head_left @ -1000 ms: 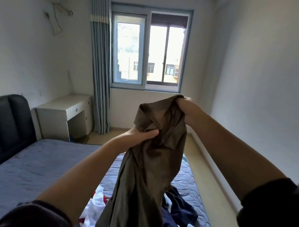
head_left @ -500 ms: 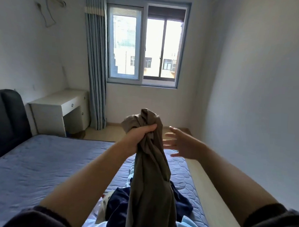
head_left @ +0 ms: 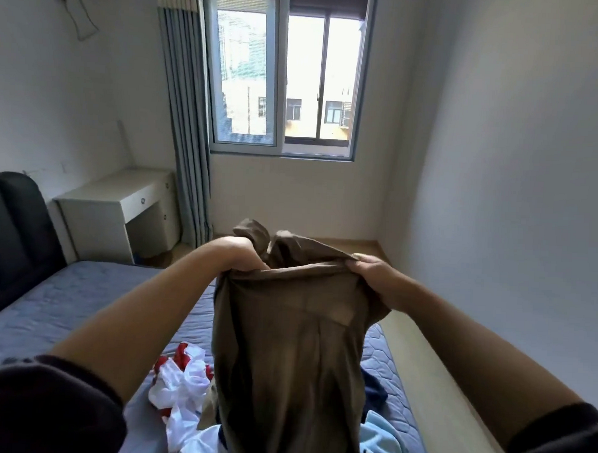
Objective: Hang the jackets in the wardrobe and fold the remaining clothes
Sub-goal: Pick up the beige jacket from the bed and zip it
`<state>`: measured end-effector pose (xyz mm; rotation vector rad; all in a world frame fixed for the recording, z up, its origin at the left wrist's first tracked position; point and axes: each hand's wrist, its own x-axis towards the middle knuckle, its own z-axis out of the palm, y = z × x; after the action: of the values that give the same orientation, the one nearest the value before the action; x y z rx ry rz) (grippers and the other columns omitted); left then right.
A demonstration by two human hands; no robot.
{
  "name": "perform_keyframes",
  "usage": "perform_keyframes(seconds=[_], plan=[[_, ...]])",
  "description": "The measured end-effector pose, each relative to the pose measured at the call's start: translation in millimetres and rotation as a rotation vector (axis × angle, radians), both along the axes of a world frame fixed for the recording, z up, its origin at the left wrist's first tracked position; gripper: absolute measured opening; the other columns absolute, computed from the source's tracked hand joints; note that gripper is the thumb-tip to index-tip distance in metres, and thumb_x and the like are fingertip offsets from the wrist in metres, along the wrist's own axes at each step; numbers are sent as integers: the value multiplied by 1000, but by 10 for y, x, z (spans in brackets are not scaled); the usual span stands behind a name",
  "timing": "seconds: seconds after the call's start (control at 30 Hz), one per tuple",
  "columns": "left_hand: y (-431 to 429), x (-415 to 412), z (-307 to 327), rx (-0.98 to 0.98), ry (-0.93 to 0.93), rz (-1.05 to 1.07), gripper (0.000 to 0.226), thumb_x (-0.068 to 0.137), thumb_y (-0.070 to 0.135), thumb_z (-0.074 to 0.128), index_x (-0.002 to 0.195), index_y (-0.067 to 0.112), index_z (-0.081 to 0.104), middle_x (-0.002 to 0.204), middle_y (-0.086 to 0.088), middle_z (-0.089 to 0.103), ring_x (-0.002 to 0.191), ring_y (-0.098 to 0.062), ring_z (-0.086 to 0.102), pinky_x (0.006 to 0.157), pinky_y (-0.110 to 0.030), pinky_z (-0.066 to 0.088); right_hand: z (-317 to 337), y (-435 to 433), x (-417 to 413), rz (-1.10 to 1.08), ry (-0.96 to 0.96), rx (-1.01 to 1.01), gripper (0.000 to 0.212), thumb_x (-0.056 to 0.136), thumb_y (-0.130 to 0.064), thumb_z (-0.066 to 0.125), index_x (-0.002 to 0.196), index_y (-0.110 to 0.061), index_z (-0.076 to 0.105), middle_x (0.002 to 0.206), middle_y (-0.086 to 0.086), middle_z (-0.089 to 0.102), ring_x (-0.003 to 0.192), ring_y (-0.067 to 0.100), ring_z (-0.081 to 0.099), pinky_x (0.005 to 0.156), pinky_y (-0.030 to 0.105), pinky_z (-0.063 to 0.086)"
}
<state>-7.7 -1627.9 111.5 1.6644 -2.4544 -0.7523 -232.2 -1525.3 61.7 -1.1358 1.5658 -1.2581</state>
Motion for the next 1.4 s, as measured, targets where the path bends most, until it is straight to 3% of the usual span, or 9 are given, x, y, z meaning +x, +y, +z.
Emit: perform_keyframes(seconds=[0.13,0.33,0.5,0.67,0.83,1.0,1.07,1.17,1.4], plan=[[16,-3,69,-377,-11,104,22,86,18,59,107,21,63,114,-2,65,102,-21,61,77,-25,45,363,-80,1,17,211,57,10,92,-21,63,86,-13,63,78,5,62,67,12,57,62,24,50],[62,145,328,-892,83,-67,23,90,9,42,108,10,57,94,-14,66,88,-34,63,78,-41,51,1002,-64,-40,87,-21,4,4,92,-12,61,91,-9,64,80,6,63,70,12,60,59,22,54],[94,232,754,-685,246,-113,12,89,23,50,97,18,56,93,-3,61,83,-19,56,74,-31,44,1520,20,-45,284,-49,-98,17,92,-15,58,83,-14,72,78,3,69,70,11,68,63,22,56],[142,107,1051,-654,315,-36,21,93,27,45,92,12,58,88,-8,59,77,-20,53,66,-29,36,1726,-46,114,83,192,-118,12,82,-23,74,72,-28,78,76,-7,73,84,15,65,51,18,52],[61,-37,1037,-70,699,138,11,86,13,51,84,7,60,74,-10,62,64,-19,61,60,-26,53,1585,-281,133,-32,68,-116,12,80,-8,74,87,-18,74,99,6,67,90,18,62,64,23,53],[-352,-293,435,203,791,285,17,87,0,43,84,4,59,43,-5,57,30,-12,51,35,-16,41,943,-692,124,-55,-128,-60,24,86,10,60,107,2,67,85,14,63,69,17,61,54,19,55],[-617,-397,-7,232,779,333,37,88,-4,38,114,4,62,67,-15,69,45,-16,60,41,-17,46,534,-928,84,-118,-175,-6,30,87,15,54,116,8,61,81,13,60,66,19,58,53,19,55],[-990,-517,-810,250,694,412,39,92,-3,39,127,-2,55,128,-22,58,110,-32,61,90,-30,50,-230,-1328,-29,-225,-130,88,33,86,16,53,117,8,60,88,16,62,79,25,61,77,30,54],[-1396,-505,-2876,266,371,473,32,95,8,44,124,0,54,124,-18,59,120,-32,53,92,-33,42,-2386,-1857,-104,-140,-120,254,55,79,19,53,129,-4,56,107,13,64,98,26,61,85,34,50]])
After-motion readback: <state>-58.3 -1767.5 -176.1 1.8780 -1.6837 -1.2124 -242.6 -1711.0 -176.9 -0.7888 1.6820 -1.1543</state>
